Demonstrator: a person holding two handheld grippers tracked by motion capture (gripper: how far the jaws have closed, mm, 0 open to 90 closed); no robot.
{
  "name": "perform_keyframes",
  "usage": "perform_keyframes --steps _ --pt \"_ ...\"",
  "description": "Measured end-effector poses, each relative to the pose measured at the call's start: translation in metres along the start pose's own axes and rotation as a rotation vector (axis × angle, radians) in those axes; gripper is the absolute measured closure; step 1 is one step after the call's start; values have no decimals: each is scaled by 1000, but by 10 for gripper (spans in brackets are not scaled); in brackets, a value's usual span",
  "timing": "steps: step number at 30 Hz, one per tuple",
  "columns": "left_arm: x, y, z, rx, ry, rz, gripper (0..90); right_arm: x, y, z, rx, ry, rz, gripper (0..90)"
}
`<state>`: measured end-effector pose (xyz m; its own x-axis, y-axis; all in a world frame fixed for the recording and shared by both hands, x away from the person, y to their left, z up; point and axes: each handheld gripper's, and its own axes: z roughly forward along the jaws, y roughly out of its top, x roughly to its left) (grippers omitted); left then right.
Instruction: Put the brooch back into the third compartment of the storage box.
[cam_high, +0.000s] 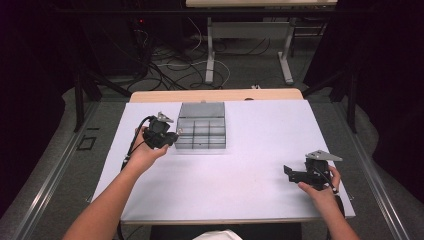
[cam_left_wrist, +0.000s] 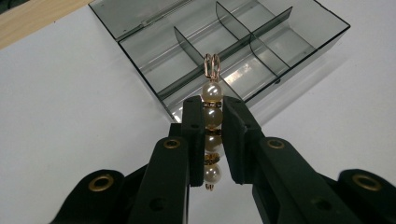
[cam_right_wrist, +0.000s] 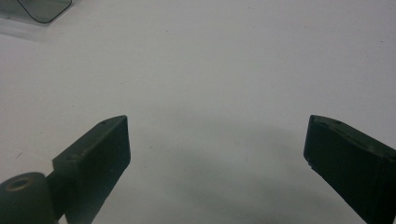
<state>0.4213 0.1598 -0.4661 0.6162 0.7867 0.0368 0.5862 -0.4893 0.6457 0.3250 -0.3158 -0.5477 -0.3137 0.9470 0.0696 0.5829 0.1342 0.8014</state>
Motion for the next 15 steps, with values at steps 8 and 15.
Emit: perform_keyframes --steps 8,15 --pt "-6 8 2 -27 4 -5 798 0 0 0 0 0 2 69" --pt "-9 15 5 -33 -8 -5 798 0 0 0 0 3 1 70"
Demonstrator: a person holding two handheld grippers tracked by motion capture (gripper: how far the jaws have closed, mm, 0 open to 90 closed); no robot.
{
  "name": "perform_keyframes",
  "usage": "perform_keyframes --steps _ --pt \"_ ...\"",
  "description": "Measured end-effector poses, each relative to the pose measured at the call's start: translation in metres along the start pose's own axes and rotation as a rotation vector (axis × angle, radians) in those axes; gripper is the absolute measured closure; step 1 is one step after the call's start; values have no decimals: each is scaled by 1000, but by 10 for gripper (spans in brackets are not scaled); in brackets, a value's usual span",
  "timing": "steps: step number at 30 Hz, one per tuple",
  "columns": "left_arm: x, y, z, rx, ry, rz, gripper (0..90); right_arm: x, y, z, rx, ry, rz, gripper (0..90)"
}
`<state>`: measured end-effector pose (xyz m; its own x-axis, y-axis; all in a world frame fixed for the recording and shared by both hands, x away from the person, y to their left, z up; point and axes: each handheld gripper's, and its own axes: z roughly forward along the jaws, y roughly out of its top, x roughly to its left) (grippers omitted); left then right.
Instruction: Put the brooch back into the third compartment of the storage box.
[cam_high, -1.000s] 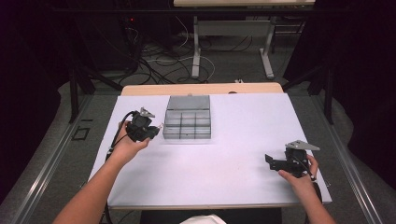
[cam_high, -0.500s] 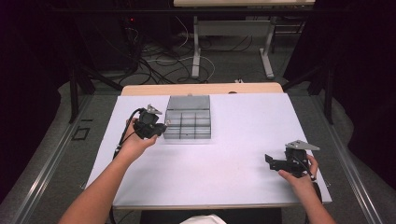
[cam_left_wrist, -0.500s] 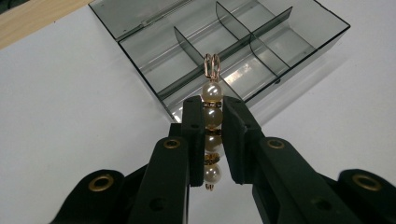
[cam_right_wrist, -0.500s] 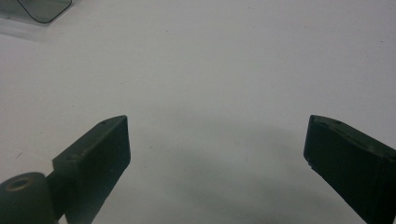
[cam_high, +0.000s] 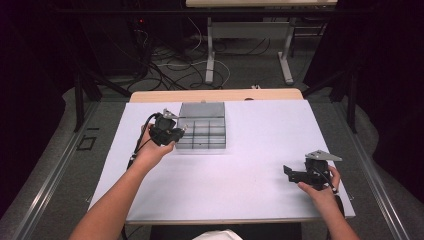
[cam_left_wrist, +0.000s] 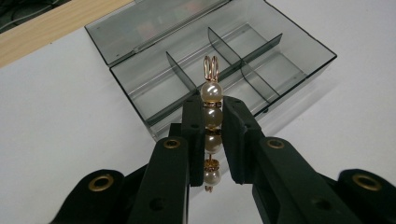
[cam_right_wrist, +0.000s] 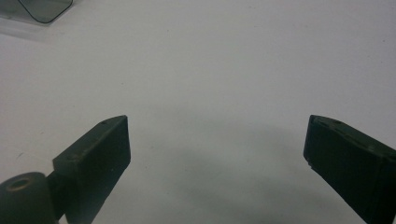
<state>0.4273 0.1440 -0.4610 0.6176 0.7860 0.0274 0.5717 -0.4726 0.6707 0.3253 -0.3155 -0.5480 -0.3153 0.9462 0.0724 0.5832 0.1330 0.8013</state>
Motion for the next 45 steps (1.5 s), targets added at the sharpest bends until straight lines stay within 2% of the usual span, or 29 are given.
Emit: perform_keyframes --steps 12,19,21,27,36,41,45 --pt "-8 10 9 -3 -24 2 798 0 0 0 0 2 1 70" --pt "-11 15 13 -24 -14 -3 798 0 -1 1 2 4 0 70" --pt "-13 17 14 -28 -4 3 797 0 -1 1 3 3 -1 70" --pt "-18 22 22 -39 -9 21 797 -1 -1 1 0 3 -2 70" --pt "-22 29 34 -51 -50 39 798 -1 0 1 -2 2 -1 70" --pt "-23 32 38 -68 -61 32 798 -1 -1 1 -3 3 -3 70" --pt "-23 34 42 -91 -68 2 798 -1 0 1 -4 1 -2 71"
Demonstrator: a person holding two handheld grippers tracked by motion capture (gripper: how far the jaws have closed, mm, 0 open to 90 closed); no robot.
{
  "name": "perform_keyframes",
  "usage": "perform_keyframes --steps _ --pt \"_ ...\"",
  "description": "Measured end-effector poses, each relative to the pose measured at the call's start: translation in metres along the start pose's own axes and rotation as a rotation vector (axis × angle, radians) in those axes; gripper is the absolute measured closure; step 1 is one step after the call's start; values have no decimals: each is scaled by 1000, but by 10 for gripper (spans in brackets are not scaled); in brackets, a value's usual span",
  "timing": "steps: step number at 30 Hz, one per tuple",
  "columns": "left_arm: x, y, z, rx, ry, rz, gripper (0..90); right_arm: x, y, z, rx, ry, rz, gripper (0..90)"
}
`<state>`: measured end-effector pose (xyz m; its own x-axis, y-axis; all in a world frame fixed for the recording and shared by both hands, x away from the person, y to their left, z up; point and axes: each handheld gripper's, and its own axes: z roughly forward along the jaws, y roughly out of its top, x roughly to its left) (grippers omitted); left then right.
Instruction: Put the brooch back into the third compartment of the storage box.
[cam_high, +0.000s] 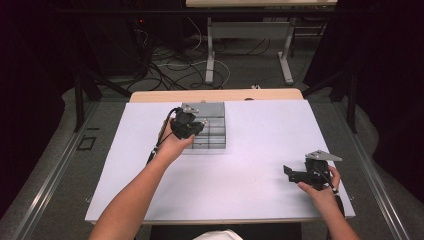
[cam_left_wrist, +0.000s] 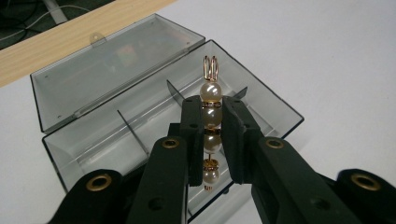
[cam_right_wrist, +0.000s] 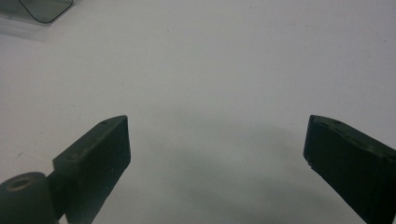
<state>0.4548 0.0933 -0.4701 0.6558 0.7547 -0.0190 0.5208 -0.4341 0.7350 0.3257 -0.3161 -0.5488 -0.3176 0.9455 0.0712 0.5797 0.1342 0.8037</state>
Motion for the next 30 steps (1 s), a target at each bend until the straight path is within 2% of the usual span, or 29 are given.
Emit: perform_keyframes --steps 9,10,18,22,25,27,30 --pt "0 3 13 -18 -29 -25 798 -1 0 0 -2 0 4 71" --pt "0 3 15 -19 -26 -18 798 -1 0 0 -2 -2 14 71" --pt "1 5 24 -29 -29 -37 798 -1 1 1 -7 2 15 70" --pt "4 4 29 -34 -22 -42 798 -1 1 0 -9 -3 13 71" --pt "6 4 32 -41 -24 -61 798 -1 1 0 -11 -3 17 71" --pt "8 4 34 -43 -20 -52 798 0 1 -1 -13 -5 16 71" --pt "10 3 37 -40 -16 -60 798 2 2 -2 -12 -5 21 71"
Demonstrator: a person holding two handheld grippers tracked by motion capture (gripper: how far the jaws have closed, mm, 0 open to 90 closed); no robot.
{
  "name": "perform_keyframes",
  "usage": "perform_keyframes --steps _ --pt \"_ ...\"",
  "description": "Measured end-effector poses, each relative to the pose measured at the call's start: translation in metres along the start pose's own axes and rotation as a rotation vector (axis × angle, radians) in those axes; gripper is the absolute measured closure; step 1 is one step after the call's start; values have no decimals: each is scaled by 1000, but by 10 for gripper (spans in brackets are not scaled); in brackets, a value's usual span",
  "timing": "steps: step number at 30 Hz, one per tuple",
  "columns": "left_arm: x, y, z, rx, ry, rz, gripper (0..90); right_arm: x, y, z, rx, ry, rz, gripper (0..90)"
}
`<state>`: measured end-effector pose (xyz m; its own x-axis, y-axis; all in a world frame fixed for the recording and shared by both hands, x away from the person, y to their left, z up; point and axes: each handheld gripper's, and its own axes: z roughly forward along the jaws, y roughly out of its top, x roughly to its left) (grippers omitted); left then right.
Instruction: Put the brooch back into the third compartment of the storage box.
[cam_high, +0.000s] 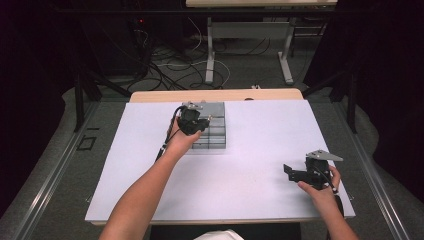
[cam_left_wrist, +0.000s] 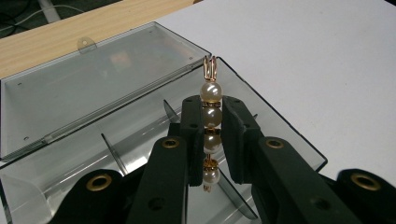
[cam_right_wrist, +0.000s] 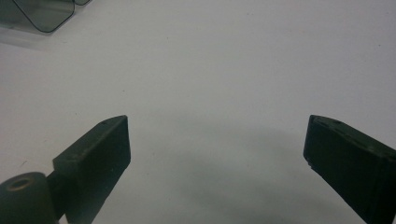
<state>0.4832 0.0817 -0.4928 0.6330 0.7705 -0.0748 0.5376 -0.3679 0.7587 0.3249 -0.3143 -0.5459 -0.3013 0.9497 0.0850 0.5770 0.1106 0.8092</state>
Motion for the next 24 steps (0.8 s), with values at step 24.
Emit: perform_keyframes --steps 24 --pt "1 3 24 -44 0 -22 797 2 2 5 1 13 -20 71"
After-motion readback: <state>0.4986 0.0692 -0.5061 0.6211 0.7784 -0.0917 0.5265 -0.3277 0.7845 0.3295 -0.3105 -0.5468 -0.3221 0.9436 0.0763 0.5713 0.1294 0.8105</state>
